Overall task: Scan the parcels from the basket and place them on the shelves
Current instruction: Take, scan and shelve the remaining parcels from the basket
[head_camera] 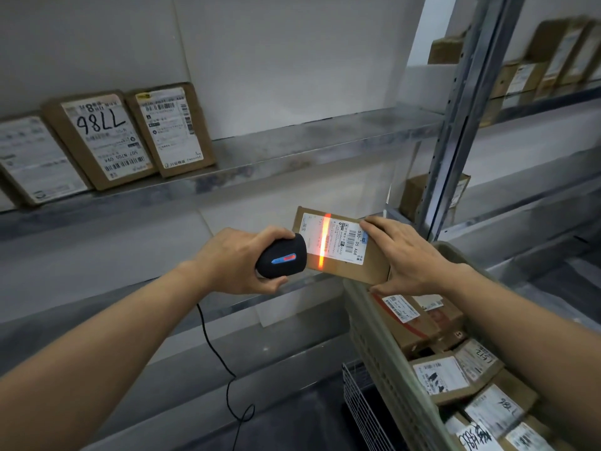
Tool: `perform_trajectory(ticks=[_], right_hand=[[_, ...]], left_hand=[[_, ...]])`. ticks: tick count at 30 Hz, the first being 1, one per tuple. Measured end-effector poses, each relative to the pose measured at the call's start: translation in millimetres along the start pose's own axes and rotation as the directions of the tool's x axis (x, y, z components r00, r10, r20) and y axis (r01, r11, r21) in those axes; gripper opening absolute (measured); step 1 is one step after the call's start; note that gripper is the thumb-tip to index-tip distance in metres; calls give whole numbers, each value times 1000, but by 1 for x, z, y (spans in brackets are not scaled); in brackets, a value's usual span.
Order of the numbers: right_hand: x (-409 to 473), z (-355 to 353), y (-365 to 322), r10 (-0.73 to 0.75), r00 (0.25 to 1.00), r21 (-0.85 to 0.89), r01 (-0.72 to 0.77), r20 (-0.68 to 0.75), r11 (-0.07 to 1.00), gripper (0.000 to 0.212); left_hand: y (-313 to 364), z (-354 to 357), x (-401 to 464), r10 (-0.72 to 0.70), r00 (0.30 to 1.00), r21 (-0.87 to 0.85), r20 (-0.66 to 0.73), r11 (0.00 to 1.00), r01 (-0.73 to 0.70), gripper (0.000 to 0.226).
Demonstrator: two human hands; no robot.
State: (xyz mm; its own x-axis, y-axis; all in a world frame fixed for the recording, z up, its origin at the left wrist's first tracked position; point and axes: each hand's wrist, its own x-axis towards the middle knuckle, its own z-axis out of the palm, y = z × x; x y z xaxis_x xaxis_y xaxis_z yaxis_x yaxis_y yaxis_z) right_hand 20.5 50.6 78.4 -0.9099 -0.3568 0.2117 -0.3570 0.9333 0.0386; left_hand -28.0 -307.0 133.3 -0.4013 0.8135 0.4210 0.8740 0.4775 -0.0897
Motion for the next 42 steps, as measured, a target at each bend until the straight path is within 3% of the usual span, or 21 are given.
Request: perform_trajectory(ticks=[18, 29, 42], right_hand=[[1, 0, -17, -51, 998, 26, 52, -23, 998, 126], [30, -31, -27, 138, 948, 157, -95, -287, 983, 128], [114, -67, -76, 330, 818, 390, -142, -471, 910, 124]], left_hand=[[-8, -12, -13, 23, 999, 4, 37, 1000, -23, 74], [-18, -21, -31, -259, 935, -73, -243, 966, 248, 74], [-29, -36, -57, -412, 875, -143, -254, 911, 387, 74]])
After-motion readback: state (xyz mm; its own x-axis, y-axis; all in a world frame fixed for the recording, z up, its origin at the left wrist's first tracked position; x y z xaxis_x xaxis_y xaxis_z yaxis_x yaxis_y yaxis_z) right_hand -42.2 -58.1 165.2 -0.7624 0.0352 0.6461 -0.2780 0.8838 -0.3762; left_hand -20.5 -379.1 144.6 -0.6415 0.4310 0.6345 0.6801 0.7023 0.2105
